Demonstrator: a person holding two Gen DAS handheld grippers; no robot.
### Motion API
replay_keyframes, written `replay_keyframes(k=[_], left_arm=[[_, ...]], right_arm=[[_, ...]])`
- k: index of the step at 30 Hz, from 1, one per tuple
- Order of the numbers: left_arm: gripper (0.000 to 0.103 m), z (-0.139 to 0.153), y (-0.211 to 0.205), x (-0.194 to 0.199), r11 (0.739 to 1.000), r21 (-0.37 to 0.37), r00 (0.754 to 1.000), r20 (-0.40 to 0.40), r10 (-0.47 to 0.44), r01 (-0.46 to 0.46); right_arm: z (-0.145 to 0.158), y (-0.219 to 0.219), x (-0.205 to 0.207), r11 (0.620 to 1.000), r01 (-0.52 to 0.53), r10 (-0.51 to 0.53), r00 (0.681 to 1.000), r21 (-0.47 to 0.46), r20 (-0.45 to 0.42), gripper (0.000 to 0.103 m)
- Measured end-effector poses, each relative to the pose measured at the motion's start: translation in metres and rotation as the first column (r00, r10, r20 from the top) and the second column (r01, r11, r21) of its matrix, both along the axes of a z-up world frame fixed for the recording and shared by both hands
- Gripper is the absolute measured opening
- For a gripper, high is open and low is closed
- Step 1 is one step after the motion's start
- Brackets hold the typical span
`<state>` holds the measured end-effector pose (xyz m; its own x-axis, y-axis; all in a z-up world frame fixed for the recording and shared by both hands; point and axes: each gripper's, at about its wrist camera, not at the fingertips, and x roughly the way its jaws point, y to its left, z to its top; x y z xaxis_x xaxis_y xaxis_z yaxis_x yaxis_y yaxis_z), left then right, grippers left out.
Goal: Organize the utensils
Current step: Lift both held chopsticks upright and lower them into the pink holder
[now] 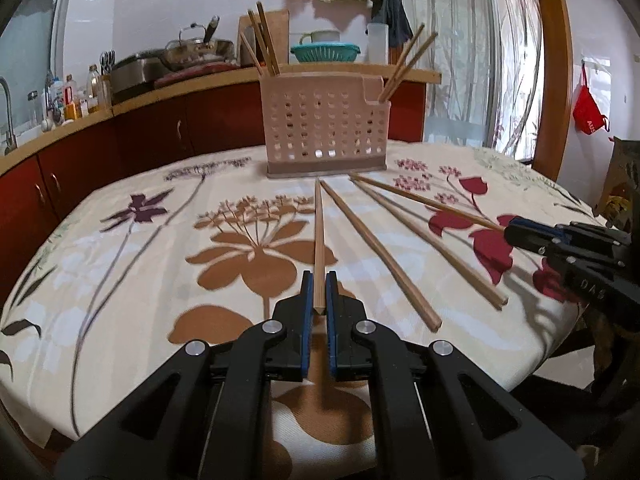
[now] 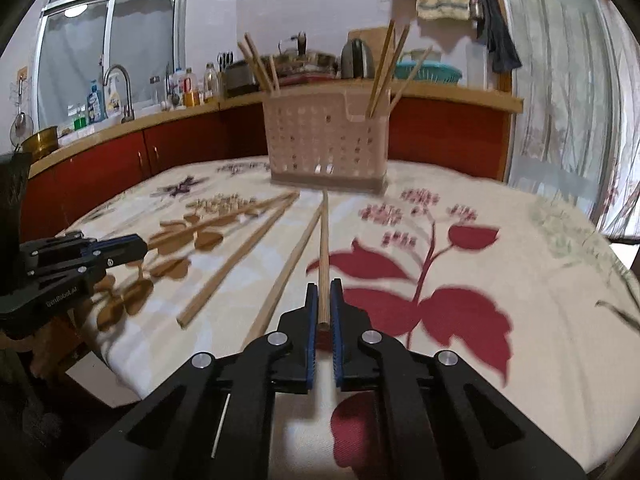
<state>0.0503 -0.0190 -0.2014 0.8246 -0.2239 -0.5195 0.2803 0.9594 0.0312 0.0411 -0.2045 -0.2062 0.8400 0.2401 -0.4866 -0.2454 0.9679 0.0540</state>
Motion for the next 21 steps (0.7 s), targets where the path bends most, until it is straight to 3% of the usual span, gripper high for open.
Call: replay_keyframes(k=[21], left_arm=[[0.007,0.092,0.021,-0.023,0.996,-0.089,0.971,0.233,0.051,-0.031]], right_arm=[[0.091,-0.015,-0.02,0.999,0.015,-0.023,0.978,0.042,0.205,0.007]])
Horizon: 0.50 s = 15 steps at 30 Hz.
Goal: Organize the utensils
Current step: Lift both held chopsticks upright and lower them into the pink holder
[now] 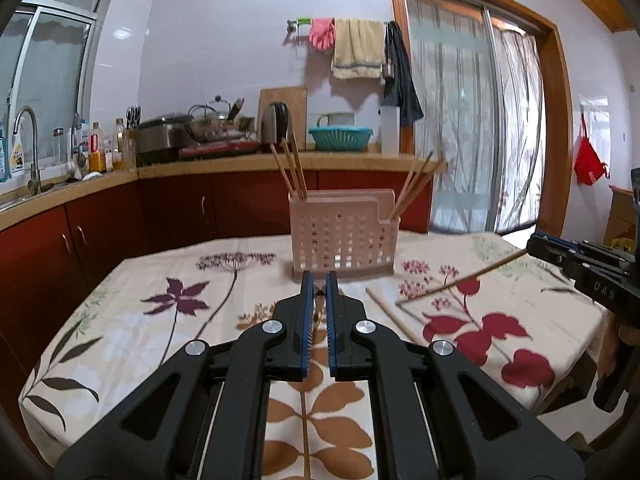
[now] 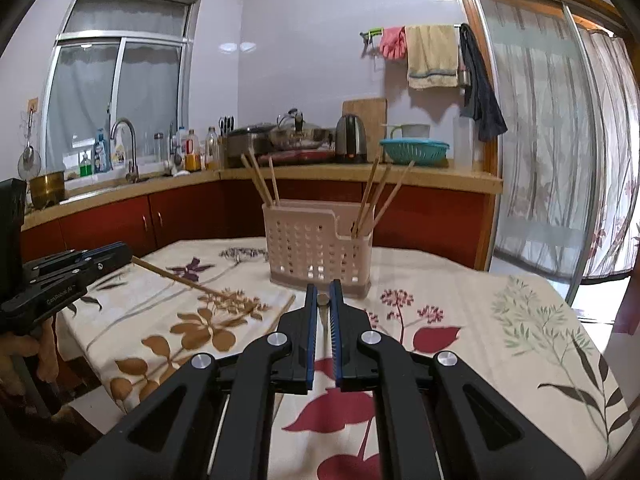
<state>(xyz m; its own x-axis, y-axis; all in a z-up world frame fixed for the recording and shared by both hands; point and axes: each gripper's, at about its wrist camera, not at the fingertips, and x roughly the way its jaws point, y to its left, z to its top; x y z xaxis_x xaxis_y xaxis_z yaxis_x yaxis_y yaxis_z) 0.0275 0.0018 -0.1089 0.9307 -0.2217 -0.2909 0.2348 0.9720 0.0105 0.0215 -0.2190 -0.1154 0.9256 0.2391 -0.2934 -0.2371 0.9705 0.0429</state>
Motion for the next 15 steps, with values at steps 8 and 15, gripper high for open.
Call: replay_keyframes(k=[8,15], left_arm=[[0.007,0.038,0.007,0.0,0.999,-0.036,0.999,0.054,0.004,-0.002],[0.007,0.049,0.009,0.022,1.0,-0.018,0.999,0.039,0.024,-0.024]], right_arm=[[0.026,-0.004,0.002,1.0,-0.009,0.008,1.0,0.019,0.024,0.007],[0.038,-0.001,0.023,1.0,-0.023,0.023,1.0,0.0,0.014,0.007]])
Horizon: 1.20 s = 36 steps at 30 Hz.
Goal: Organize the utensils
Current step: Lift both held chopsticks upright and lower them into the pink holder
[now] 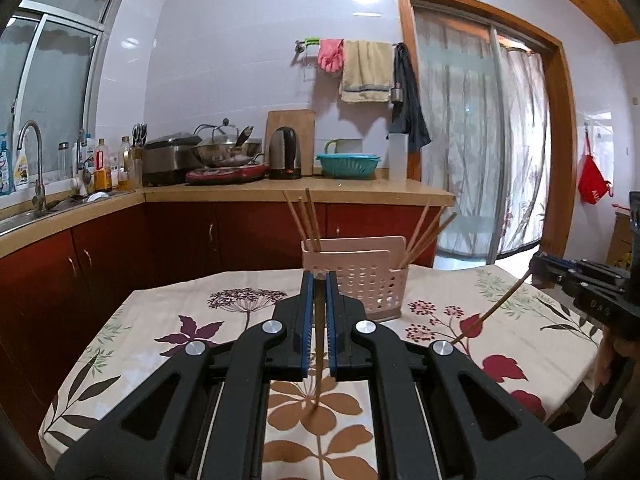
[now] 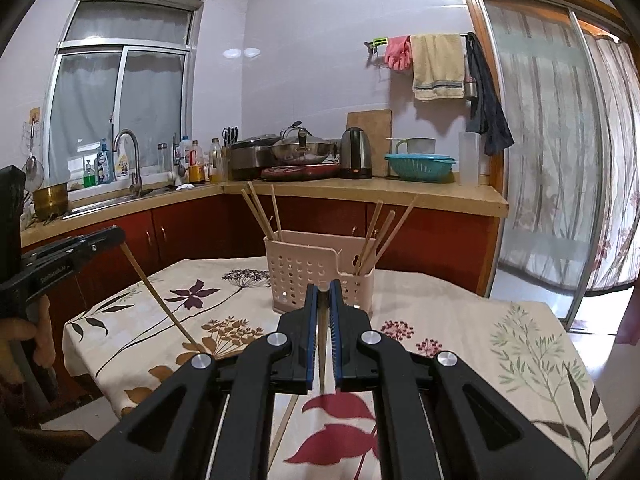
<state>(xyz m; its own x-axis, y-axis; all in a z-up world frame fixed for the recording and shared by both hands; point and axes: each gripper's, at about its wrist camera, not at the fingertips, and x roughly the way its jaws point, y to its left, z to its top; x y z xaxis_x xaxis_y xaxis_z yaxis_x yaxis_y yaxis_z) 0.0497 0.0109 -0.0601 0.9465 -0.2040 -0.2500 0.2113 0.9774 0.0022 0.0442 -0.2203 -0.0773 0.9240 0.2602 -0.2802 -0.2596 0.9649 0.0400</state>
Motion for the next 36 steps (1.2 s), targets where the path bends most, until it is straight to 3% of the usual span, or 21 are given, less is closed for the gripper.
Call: replay_keyframes(k=[8,25,36], left_arm=[[0.007,0.005,0.001,0.032,0.999,-0.006,0.999,0.003,0.045,-0.045],[0.007,0.016,0.007,0.055,0.999,-0.042,1.0,-0.012,0.008,-0.008],[0.007,0.065,-0.013,0.065,0.996,-0.049,0.992,0.101,-0.07,0.076]], right_arm=[[0.01,0.003,0.03,1.0,-0.006,0.006,1.0,-0.004,0.009,0.007],[0.018,0.007,0.05,1.0,-0.014,0.014,1.0,0.015,0.01,0.007],[0.062,-0.002,0.062,0.996,-0.051,0.044,0.994,0.075,0.097,0.007]])
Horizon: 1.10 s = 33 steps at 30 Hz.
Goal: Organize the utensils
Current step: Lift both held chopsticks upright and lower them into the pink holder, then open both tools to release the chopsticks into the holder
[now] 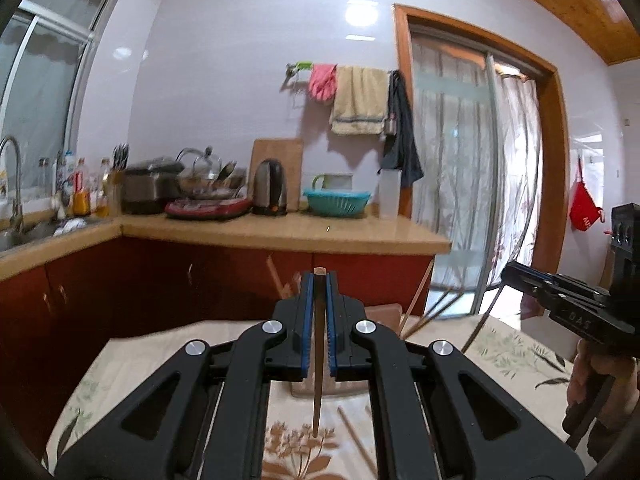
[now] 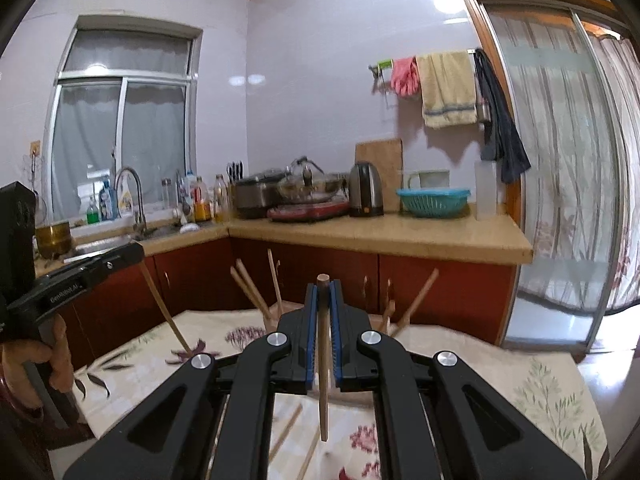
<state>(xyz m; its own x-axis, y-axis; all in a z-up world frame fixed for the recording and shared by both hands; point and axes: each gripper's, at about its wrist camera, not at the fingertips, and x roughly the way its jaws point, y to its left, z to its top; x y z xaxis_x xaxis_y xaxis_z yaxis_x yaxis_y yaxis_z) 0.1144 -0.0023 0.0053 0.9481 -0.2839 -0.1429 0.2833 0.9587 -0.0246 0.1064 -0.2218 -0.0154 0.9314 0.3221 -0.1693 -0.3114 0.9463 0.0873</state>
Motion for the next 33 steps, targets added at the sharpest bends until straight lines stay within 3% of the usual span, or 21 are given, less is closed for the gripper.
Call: replay_keyframes(k=[9,16,21,33], left_arm=[[0.007,0.043,-0.021,0.03,0.998,-0.016,0.992,0.116,-0.058,0.06],[0.007,0.057,-0.036,0.066,0.998,0.0,0.982,0.178,-0.061,0.062],[0.007,0.043,-0.041,0.092,0.999,0.014,0.987,0.154,-0.047,0.046],[0.007,-0.015,-0.041,0.139,0.999,0.028,1.0,0.021,-0.023,0.023]], right_arm=[[0.048,0.0,0.025,1.0,-0.005,0.005,0.99,0.004,0.139,0.007],[0.055,-0.001,0.063,1.0,0.011,-0.011,0.986,0.004,0.166,0.007],[0.042,-0.002,0.087,1.0,0.025,-0.025,0.989,0.003,0.144,0.007],[-0.015,-0.003,0.126,0.999,0.032,-0.032,0.999,0.006,-0.005,0.007]])
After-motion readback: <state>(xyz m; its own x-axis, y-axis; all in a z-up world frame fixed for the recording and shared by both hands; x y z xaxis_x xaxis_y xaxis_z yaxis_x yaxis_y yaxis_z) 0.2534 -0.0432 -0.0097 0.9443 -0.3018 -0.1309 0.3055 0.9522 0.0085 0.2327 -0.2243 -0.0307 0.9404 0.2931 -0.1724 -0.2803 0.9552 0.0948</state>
